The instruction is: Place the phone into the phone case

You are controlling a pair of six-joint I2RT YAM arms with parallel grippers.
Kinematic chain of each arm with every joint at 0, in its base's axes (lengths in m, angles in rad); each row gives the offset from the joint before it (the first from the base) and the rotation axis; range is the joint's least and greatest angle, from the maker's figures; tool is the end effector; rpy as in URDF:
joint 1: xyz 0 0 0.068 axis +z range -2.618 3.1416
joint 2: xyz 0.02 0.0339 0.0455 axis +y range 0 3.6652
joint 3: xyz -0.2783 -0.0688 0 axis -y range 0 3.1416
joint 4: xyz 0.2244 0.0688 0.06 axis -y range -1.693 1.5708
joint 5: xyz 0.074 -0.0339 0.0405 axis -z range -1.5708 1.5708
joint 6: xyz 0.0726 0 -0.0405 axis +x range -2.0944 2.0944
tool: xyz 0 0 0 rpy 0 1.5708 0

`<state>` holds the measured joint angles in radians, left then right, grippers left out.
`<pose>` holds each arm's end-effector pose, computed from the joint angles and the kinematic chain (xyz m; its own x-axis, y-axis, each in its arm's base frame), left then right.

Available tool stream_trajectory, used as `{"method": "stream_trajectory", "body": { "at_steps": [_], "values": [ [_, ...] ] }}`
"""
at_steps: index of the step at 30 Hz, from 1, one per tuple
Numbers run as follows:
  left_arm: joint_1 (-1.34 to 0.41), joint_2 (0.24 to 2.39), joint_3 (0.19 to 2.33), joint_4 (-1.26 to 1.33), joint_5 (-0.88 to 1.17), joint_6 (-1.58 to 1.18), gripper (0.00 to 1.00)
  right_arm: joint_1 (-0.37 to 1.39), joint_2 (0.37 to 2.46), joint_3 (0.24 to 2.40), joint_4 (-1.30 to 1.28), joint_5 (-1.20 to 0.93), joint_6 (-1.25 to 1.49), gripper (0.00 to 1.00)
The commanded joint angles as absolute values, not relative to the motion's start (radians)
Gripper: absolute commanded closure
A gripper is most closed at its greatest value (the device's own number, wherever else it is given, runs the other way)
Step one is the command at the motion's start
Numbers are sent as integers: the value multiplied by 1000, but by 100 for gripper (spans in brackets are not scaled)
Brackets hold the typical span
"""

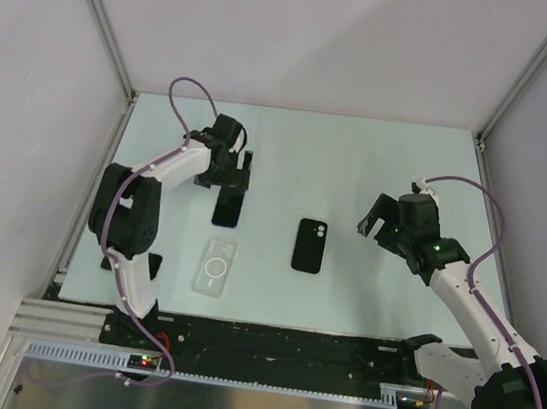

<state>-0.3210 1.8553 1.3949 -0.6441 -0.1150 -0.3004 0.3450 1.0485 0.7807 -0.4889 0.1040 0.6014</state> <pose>0.3741 -0.1156 0.2041 -0.8879 -0.0145 -0.4598 0.0018 0.9994 -0.0351 0.2094 0.0672 0.2528 -0.6828 0.3526 -0.6399 0.1468 0.9242 0.3526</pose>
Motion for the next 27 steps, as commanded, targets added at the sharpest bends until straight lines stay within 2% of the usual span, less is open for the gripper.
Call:
{"method": "stream_trajectory", "body": {
  "at_steps": [1, 19, 27],
  "values": [
    [-321, 1893, 1442, -652, -60, -243, 0, 350, 1029, 825, -461, 100, 589, 4],
    [-335, 1972, 1431, -671, -63, -320, 6, 351, 1025, 825, -463, 99, 597, 4],
    [-366, 1981, 1415, -685, -151, -390, 16, 355, 1030, 825, -463, 102, 600, 4]
  ]
}}
